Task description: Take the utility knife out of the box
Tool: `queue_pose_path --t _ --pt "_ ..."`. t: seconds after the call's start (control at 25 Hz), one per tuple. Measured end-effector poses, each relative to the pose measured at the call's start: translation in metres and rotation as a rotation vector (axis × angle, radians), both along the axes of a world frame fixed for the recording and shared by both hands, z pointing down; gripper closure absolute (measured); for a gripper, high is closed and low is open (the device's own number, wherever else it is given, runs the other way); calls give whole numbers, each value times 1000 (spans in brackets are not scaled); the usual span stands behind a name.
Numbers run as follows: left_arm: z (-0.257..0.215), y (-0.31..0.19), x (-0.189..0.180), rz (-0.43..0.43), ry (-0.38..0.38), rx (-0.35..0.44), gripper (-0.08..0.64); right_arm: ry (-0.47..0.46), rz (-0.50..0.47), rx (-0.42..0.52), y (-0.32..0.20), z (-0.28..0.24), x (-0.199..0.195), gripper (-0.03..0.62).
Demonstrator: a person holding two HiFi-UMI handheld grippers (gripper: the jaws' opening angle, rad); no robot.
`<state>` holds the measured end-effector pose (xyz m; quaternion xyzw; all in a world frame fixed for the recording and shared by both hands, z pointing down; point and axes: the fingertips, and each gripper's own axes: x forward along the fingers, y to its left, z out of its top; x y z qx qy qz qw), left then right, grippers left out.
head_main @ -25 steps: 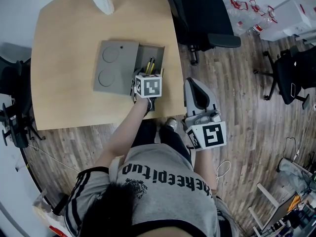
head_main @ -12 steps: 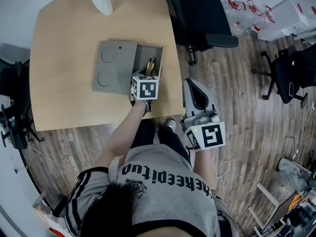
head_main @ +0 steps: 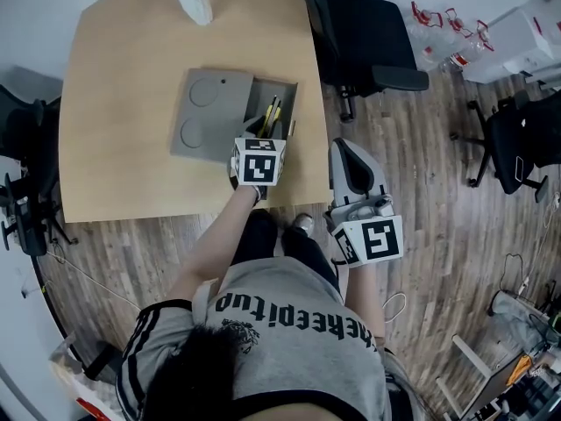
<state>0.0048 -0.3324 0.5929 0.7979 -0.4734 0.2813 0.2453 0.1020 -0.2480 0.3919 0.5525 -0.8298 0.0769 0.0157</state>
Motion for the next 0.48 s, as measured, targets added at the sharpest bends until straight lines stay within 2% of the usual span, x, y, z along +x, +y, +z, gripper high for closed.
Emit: queue_pose_path --t 0.24,0.48 --pt "-33 7 -1 5 47 79 434 4 -24 10 6 -3 -5 586" --pt "-64 22 -2 27 51 180 434 17 -46 23 19 -7 -9 586"
